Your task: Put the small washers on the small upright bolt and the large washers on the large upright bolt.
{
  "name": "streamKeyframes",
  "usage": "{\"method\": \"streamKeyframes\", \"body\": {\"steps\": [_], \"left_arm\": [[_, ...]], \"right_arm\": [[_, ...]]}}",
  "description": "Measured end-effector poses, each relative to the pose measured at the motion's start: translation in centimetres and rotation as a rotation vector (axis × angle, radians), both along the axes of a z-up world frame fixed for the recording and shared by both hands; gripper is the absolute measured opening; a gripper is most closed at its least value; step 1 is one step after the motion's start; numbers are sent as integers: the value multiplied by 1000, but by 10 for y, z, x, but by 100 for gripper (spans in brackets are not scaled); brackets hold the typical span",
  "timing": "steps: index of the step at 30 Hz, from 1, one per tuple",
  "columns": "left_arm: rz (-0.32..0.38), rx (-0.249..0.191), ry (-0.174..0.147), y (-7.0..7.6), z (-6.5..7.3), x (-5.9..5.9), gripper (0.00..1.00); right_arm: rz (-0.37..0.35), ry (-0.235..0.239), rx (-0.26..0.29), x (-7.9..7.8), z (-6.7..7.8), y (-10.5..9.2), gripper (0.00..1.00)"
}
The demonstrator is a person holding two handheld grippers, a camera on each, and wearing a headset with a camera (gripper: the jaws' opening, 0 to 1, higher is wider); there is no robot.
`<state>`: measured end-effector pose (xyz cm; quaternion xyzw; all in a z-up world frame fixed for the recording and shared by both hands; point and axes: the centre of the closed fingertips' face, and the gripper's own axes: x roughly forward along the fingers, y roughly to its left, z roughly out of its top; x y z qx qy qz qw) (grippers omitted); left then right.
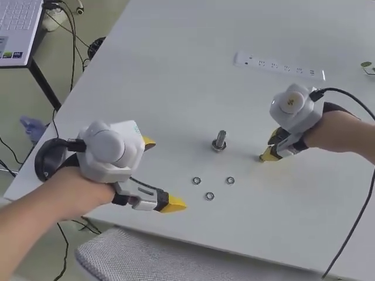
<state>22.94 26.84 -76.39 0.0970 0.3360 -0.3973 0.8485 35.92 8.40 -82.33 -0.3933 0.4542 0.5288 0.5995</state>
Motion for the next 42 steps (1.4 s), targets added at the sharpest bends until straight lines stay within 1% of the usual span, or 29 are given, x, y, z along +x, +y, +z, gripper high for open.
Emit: {"method": "streamKeyframes", "body": {"steps": [2, 5, 6, 8, 11, 12, 14, 16, 19, 22, 26, 31, 34, 35, 38, 40, 42], "left_arm": [[6, -4, -2, 3, 2, 0, 90], [2, -3, -9, 2, 5, -1, 90], [-1, -1, -10, 3, 2, 0, 90], [1, -1, -11, 4, 3, 0, 90], [19, -9, -5, 6, 5, 1, 89], [18, -8, -8, 6, 5, 1, 89], [3, 18, -22, 6, 9, 0, 89], [8, 5, -23, 6, 13, 0, 89], [4, 12, -35, 6, 19, 0, 88], [11, -4, -42, 5, 25, 1, 89], [8, 4, -48, 5, 24, 0, 89], [3, 6, -40, 3, 22, -4, 89], [14, -16, -36, 1, 23, -5, 89], [14, -17, -38, 0, 24, -6, 88], [9, -4, -37, 0, 21, -8, 88], [8, -8, -36, -2, 21, -9, 88], [3, -1, -35, -3, 19, -12, 88]], "right_arm": [[2, -4, -1, -1, 2, 1, 29], [6, -8, -6, -3, 7, 3, 28], [4, -6, -6, -4, 9, 4, 28], [4, -8, -6, -5, 11, 5, 28], [4, -14, -4, -4, 15, 7, 28], [6, -20, -6, -5, 16, 8, 28], [10, -21, -9, -6, 18, 8, 28], [12, -25, -10, -7, 19, 8, 28], [5, -22, -13, -8, 18, 8, 28], [-6, -20, 0, -10, 19, 10, 28], [1, -23, -2, -13, 18, 9, 28], [7, -16, 3, -14, 15, 10, 28], [19, -13, 4, -18, 12, 10, 28], [20, -12, 5, -19, 11, 11, 28], [27, -6, 6, -24, 9, 14, 28], [30, -3, 13, -26, 7, 18, 28], [37, -3, 18, -30, 6, 21, 28]]}}
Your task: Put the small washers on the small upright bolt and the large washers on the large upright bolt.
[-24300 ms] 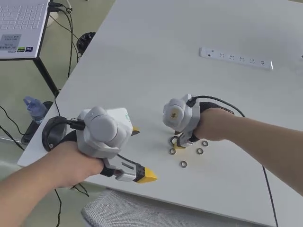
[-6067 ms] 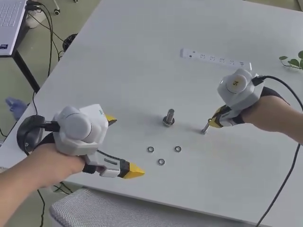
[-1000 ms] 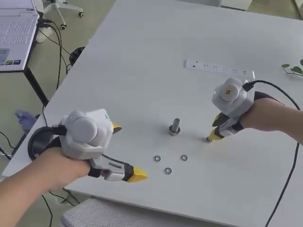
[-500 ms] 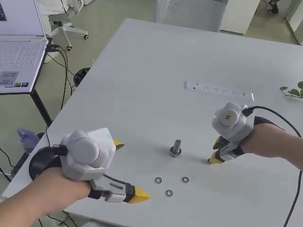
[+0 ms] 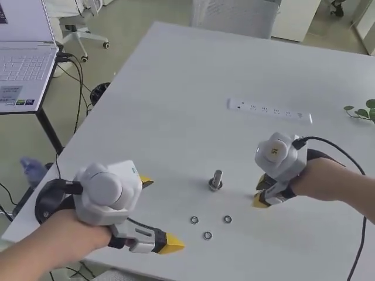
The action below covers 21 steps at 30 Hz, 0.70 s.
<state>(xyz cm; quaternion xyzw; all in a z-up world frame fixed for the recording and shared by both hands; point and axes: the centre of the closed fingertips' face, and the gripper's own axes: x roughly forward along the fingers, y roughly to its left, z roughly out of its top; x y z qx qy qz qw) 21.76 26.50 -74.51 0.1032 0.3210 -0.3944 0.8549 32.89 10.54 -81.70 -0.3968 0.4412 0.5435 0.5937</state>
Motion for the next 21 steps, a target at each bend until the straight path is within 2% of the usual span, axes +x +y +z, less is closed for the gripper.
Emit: {"method": "streamKeyframes", "body": {"steps": [2, 3, 6, 17, 21], "left_arm": [[-2, 0, 0, -1, 0, -1, 88], [8, -19, 4, -2, 0, -1, 88], [16, -27, 7, -4, -1, -2, 88], [11, -24, -4, -9, 0, -6, 88], [13, -22, 0, -8, -2, -8, 88]], "right_arm": [[4, 4, 6, -4, -1, 3, 28], [5, 5, 6, -5, -2, 4, 29], [0, 12, 0, -9, -6, 7, 29], [33, 18, 7, -25, -7, 24, 29], [43, 27, 14, -35, -9, 32, 29]]}}
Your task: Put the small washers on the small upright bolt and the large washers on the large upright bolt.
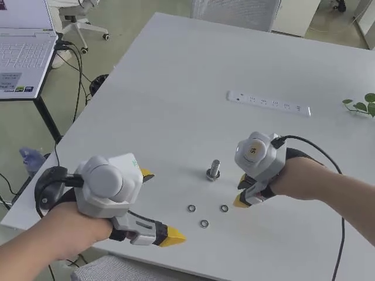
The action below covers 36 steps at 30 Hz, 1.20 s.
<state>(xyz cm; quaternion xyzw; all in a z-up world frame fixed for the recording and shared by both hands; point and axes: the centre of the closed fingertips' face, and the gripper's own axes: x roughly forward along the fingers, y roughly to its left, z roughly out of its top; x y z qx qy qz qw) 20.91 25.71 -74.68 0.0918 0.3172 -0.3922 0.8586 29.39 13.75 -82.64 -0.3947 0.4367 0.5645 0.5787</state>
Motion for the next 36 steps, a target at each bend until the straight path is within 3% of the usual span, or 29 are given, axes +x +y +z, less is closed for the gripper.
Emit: {"method": "streamKeyframes", "body": {"steps": [6, 16, 25, 36], "left_arm": [[-4, 1, 2, 0, 0, -1, 88], [-8, -3, -1, -2, 0, 2, 88], [-12, 8, 9, 4, -9, 0, 87], [3, -5, 9, 11, -11, 5, 86]], "right_arm": [[12, 10, -7, -9, -9, 4, 29], [-5, 3, -12, -9, -18, 5, 28], [-40, 3, 5, -5, -31, 7, 28], [-59, 7, 8, -4, -45, 10, 28]]}}
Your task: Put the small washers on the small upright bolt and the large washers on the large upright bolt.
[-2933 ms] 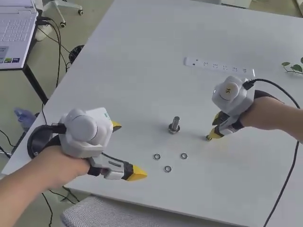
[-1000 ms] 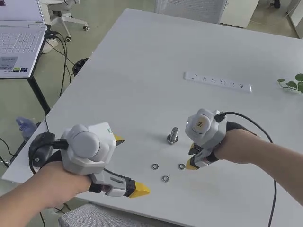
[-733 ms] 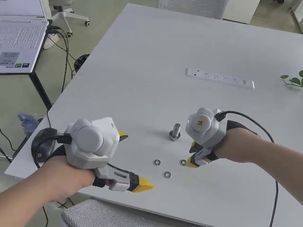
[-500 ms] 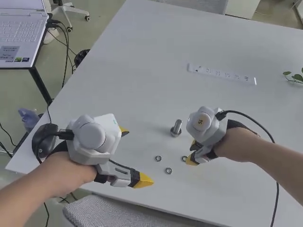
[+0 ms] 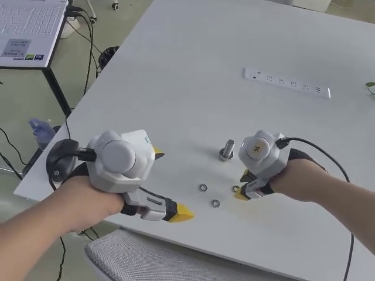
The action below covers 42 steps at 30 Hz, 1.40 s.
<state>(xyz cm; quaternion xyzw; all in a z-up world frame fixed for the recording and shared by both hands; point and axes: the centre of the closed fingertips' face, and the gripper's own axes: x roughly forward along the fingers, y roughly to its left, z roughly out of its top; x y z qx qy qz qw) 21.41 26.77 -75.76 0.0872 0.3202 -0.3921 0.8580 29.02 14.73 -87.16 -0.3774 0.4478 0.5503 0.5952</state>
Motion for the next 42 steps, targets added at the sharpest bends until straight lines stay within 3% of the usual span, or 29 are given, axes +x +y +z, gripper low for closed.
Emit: {"method": "streamKeyframes", "body": {"steps": [20, 34, 42], "left_arm": [[-6, -13, 5, -2, -1, 3, 85], [-7, -9, 14, -1, -4, 0, 83], [-5, -20, 10, -3, -3, 1, 82]], "right_arm": [[33, -52, -29, 4, -7, 0, 26], [49, -64, -30, 1, -7, 2, 15], [75, -70, -32, 0, -6, 0, 15]]}}
